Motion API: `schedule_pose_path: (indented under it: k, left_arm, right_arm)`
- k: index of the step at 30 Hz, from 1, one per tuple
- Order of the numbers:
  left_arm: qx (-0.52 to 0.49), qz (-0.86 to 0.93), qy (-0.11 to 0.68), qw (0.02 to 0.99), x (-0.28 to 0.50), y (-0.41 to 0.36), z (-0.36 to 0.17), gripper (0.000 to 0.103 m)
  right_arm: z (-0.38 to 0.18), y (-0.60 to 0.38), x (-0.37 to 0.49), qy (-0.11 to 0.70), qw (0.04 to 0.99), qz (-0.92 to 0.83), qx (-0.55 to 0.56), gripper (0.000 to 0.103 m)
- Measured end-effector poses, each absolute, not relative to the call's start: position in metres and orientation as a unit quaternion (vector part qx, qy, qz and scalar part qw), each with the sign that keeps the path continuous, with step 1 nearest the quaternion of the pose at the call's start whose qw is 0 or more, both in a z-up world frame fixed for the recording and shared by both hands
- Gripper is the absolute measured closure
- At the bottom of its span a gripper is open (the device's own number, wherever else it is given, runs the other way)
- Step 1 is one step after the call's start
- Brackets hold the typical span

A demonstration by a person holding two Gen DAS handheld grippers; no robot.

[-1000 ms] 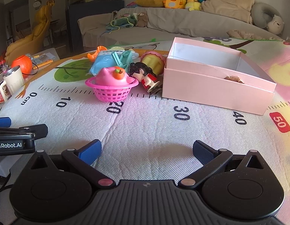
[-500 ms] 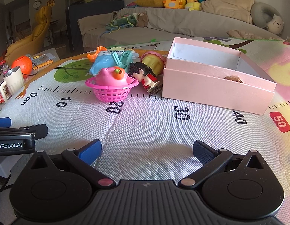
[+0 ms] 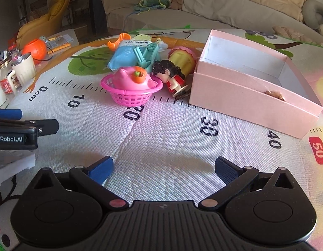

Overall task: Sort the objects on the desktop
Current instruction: 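Move both tools toward the pile of toys beside the pink box, then grasp the pink pig figurine with the right tool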

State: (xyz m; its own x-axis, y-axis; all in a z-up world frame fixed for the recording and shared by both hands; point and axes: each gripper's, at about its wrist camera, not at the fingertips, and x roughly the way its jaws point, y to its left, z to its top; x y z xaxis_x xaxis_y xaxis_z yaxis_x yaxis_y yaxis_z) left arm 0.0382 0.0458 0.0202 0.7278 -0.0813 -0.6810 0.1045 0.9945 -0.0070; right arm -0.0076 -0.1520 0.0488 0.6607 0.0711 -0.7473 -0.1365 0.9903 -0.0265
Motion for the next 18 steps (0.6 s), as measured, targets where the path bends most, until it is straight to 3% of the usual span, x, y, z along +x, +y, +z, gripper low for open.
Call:
schedule_pose_path:
  k: [5, 12, 18]
  left_arm:
    - [0.043, -0.046, 0.312, 0.948, 0.042, 0.053, 0.042, 0.0]
    - [0.032, -0.015, 0.304, 0.952, 0.047, 0.081, 0.053, 0.0]
    - [-0.006, -0.026, 0.307, 0.951, 0.05, 0.092, 0.055, 0.0]
  right_arm:
    - [0.072, -0.129, -0.002, 0.322, 0.94, 0.076, -0.08, 0.0]
    - [0.069, -0.094, 0.037, 0.322, 0.936, 0.12, -0.074, 0.003]
    - [0.082, -0.081, -0.002, 0.3, 0.919, 0.243, -0.082, 0.009]
